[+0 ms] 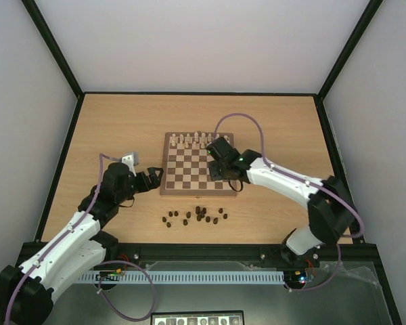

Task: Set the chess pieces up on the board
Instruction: Pick up the chess piece at the center of the board.

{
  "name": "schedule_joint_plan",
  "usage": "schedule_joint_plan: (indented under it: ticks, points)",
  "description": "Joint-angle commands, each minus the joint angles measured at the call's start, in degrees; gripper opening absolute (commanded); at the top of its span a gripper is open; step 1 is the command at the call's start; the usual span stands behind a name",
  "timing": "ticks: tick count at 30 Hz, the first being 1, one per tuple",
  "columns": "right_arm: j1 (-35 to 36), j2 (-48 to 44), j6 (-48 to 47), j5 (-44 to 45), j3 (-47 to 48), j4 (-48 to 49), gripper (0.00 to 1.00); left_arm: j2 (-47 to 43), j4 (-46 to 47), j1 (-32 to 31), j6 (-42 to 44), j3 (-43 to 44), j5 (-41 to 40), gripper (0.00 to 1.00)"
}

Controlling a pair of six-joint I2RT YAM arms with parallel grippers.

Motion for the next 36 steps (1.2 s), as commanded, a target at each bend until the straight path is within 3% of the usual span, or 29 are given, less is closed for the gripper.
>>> schedule_joint_plan:
  ticks: [1, 7, 11, 15, 21, 36]
  points:
    - [0.6, -9.2, 0.3, -1.4, -2.8, -4.6, 0.41, -0.3, 0.5, -0.3, 0.4, -0.4, 0.1, 0.99]
    - [1.4, -20.2, 3.2, -4.8, -14.2, -5.4, 0.58, -0.7, -0.8, -0.3, -0.2, -0.1, 0.4, 0.99]
    - [6.3, -24.8, 7.8, -6.3, -20.1, -3.6, 0.6, -1.6, -1.5, -0.4, -0.5, -0.1, 1.0, 1.0]
    - [9.5, -22.8, 12.2, -3.7, -22.1, -4.4, 0.58, -2.2, -2.5, -0.4, -0.4, 0.3, 0.4, 1.0]
    - [13.2, -23.6, 17.7, -1.1, -27.1, -3.2, 0.47, -3.5, -2.7, -0.4, -0.7, -0.6, 0.3, 0.99]
    - [19.3, -17.7, 20.6, 0.9, -26.1, -1.6, 0.38, -4.6, -2.3, -0.4, -1.2, -1.6, 0.9, 1.0]
